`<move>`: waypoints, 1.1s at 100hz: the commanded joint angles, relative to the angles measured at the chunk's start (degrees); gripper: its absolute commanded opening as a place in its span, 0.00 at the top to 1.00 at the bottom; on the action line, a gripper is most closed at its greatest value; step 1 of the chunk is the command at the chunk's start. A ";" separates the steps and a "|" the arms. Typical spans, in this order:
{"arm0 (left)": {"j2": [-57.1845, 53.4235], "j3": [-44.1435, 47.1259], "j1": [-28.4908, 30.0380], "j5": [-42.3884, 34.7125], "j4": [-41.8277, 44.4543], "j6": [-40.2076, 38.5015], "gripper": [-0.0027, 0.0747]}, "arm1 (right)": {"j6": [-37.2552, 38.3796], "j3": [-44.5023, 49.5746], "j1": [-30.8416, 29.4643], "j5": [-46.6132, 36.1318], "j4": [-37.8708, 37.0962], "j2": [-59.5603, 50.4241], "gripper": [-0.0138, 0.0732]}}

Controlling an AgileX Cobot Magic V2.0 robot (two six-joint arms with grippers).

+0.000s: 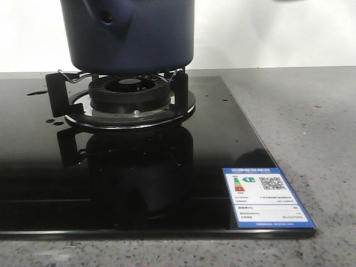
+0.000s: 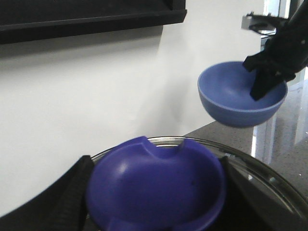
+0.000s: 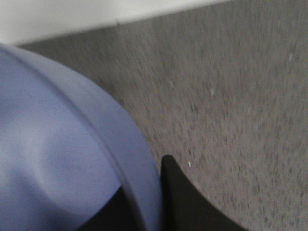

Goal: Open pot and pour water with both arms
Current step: 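Lower the bowl back onto the counter and open the right gripper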

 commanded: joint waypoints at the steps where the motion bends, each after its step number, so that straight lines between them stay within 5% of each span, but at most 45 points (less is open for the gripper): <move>1: -0.88 -2.08 -0.70 1.84 -2.75 -0.02 0.63 | -1.38 3.85 -0.42 2.50 1.29 -4.53 0.89; 51: -0.88 -2.08 -0.70 2.03 -2.75 -0.02 0.63 | -3.24 36.94 -4.88 -14.54 8.44 -15.05 0.89; 86: -0.69 -2.08 -0.70 3.44 -2.75 -0.02 0.63 | -7.19 43.18 -5.71 -15.65 9.57 -15.69 0.88; 95: -0.69 -2.08 -0.70 3.83 -2.75 -0.02 0.63 | -7.19 43.18 -5.71 -16.15 9.57 -15.84 0.80; 110: -0.69 -2.08 -0.70 4.94 -2.75 -0.02 0.63 | -7.19 42.54 -5.71 -17.63 9.69 -17.19 0.50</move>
